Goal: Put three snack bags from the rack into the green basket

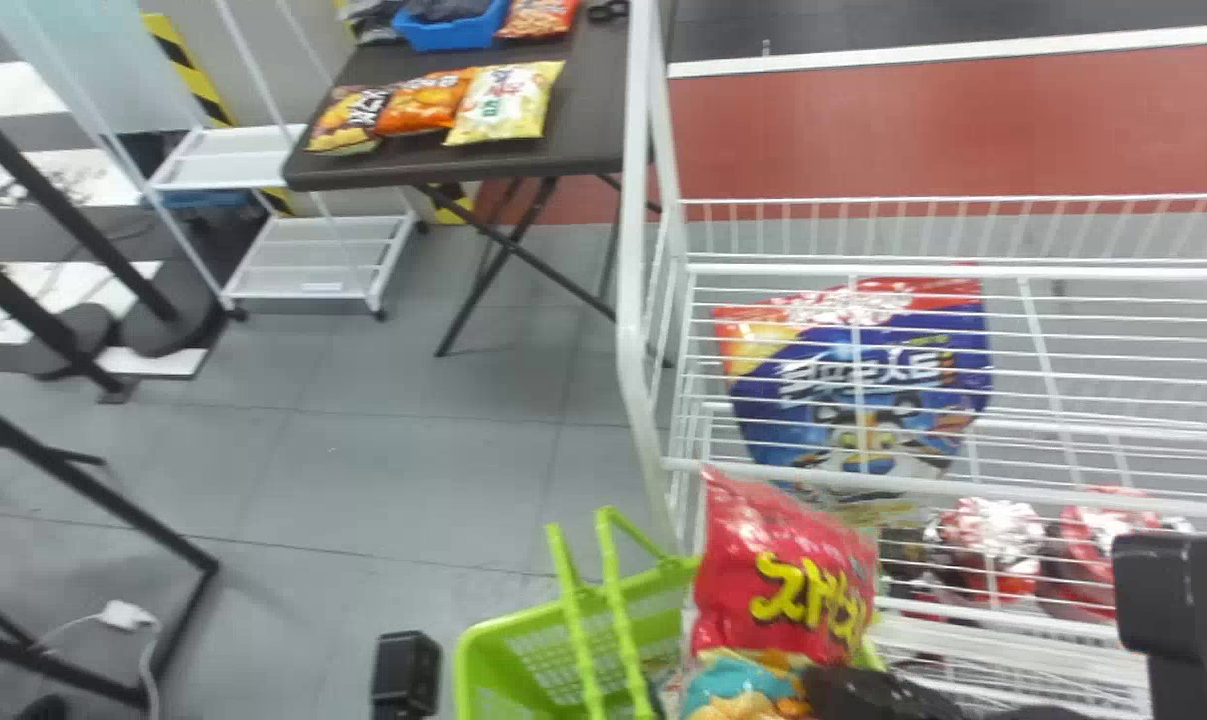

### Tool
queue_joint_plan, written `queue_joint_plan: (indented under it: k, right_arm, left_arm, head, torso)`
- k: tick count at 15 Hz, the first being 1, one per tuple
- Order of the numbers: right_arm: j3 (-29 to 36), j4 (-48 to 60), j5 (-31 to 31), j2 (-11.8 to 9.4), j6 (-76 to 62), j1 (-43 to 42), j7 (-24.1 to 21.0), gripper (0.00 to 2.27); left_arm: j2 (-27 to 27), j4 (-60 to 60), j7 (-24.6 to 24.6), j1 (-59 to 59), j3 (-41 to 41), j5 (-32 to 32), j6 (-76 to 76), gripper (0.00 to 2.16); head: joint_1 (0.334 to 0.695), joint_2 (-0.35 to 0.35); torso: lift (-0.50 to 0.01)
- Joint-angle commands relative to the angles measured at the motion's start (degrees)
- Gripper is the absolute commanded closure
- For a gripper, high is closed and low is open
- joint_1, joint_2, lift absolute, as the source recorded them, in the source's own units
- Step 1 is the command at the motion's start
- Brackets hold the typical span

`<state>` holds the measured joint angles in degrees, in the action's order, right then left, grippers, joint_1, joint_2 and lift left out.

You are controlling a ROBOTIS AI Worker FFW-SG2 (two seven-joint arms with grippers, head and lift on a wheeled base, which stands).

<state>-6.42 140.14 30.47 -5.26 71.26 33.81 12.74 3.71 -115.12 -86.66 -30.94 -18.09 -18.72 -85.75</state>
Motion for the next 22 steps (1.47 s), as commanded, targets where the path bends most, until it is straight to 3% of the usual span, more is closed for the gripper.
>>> queue_joint_plan:
  k: [1,2,3,4,5,8,12,14,15,16,20,22]
  right_arm:
    - [-4.48,-6.02,-1.90,-1.15,-0.28,-2.08,0.09,2.10]
    - [-7.21,-9.62,-3.66,-1.42,-2.04,-3.31,0.35,1.80]
    - [-9.67,-12.87,-5.07,-1.77,-5.91,-4.37,1.58,1.15]
    - [-12.22,-15.68,-5.77,-2.73,-11.53,-5.16,2.73,0.11]
    - [-13.36,-16.65,-5.86,-3.61,-14.52,-5.33,4.04,0.00]
    - [-11.16,-11.90,-5.51,-4.84,-16.46,-3.05,6.07,0.03]
    - [0.26,-2.94,-7.62,-5.11,-22.43,2.93,6.24,0.03]
    - [3.78,-3.55,-15.09,-3.70,-35.79,5.74,4.84,0.03]
    - [4.48,-5.05,-20.10,-2.12,-43.70,6.88,4.22,0.03]
    - [5.71,-6.89,-22.29,-0.36,-49.68,7.50,4.13,0.03]
    - [9.49,-18.93,-22.56,4.56,-75.34,9.34,4.13,0.03]
    - [11.86,-22.71,-22.47,5.32,-80.97,9.96,4.22,0.03]
  left_arm:
    - [-0.02,-0.11,0.00,0.00,0.16,-0.09,-0.17,2.15]
    - [-0.02,-0.19,-0.09,0.00,0.34,-0.09,-0.17,2.15]
    - [0.07,-0.28,-0.09,0.00,0.51,-0.09,-0.17,2.15]
    - [0.07,-0.37,-0.09,0.00,0.69,-0.09,-0.17,2.15]
    - [0.07,-0.37,-0.09,-0.09,0.69,-0.09,-0.17,2.15]
    - [0.34,-0.46,-0.09,-0.35,0.42,-0.18,-0.17,2.15]
    - [0.42,-0.46,0.00,-0.44,0.51,-0.44,-0.17,2.15]
    - [0.42,-0.55,-0.09,-0.44,0.60,-0.44,-0.17,2.15]
    - [0.42,-0.55,-0.09,-0.44,0.60,-0.44,-0.17,2.15]
    - [0.42,-0.46,-0.09,-0.44,0.60,-0.44,-0.17,2.15]
    - [0.07,-0.37,-0.09,-0.53,0.60,-0.44,0.00,2.15]
    - [0.07,-0.28,-0.09,-0.71,0.60,-0.44,0.00,2.15]
  head:
    - [0.695,0.304]
    - [0.695,0.327]
    - [0.695,0.350]
    - [0.695,0.350]
    - [0.695,0.350]
    - [0.695,0.350]
    - [0.695,0.350]
    - [0.695,0.249]
    - [0.695,0.113]
    - [0.695,0.045]
    - [0.695,-0.109]
    - [0.695,-0.180]
  torso:
    - [0.000]
    - [0.000]
    - [0.000]
    - [0.000]
    - [0.000]
    - [0.000]
    - [0.000]
    - [0.000]
    - [0.000]
    - [0.000]
    - [0.000]
    - [0.000]
